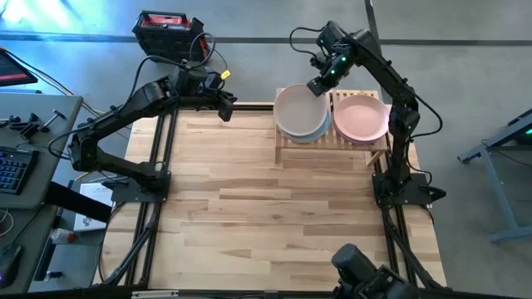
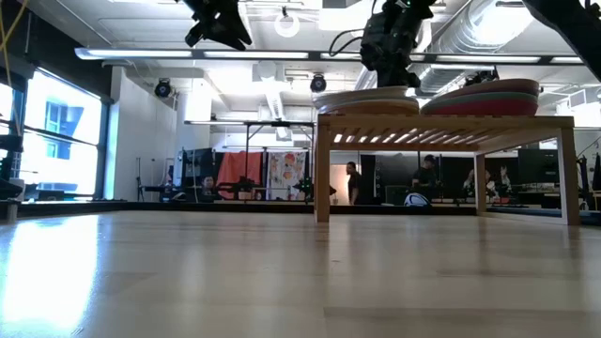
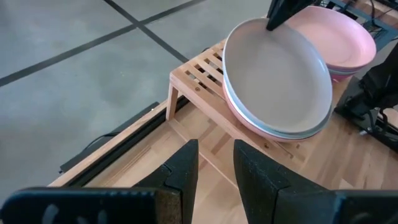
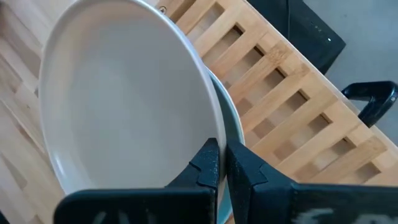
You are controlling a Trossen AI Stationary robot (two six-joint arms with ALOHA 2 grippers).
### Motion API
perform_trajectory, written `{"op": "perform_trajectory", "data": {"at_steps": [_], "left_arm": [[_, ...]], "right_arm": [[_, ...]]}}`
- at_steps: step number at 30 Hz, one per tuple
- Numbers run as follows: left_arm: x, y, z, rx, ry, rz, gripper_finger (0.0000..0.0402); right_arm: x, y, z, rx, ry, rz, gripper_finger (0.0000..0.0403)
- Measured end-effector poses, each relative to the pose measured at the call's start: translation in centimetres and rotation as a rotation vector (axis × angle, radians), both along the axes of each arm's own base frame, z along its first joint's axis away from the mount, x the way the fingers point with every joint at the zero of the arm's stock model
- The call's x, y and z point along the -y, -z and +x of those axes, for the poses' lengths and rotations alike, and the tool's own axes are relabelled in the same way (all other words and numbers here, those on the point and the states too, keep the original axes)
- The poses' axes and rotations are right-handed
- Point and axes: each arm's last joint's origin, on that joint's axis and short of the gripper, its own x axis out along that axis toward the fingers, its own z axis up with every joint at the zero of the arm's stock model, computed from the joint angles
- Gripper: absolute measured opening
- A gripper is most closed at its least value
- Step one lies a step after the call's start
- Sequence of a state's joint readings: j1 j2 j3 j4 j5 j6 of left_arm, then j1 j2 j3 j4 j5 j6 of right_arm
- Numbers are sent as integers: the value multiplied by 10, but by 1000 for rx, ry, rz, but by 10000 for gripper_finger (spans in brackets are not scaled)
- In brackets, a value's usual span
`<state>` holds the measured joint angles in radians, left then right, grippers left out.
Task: Place and stack plates onto a shelf
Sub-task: Stack the gray plate on top of the blue plate on the shelf
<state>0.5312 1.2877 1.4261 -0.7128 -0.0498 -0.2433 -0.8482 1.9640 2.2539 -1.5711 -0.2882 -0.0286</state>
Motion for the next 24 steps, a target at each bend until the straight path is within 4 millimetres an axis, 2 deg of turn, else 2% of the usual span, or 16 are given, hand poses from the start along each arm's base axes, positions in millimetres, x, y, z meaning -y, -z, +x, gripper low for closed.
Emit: {"op": "perform_trajectory", "data": {"at_steps": [19, 24], "left_arm": [[0, 0, 0, -7, 7, 7, 90], [0, 0, 0, -8, 7, 7, 90]], "right_arm": [[-5, 0, 5, -25, 75, 8, 0], [-11, -9, 0, -29, 82, -34, 0]]}}
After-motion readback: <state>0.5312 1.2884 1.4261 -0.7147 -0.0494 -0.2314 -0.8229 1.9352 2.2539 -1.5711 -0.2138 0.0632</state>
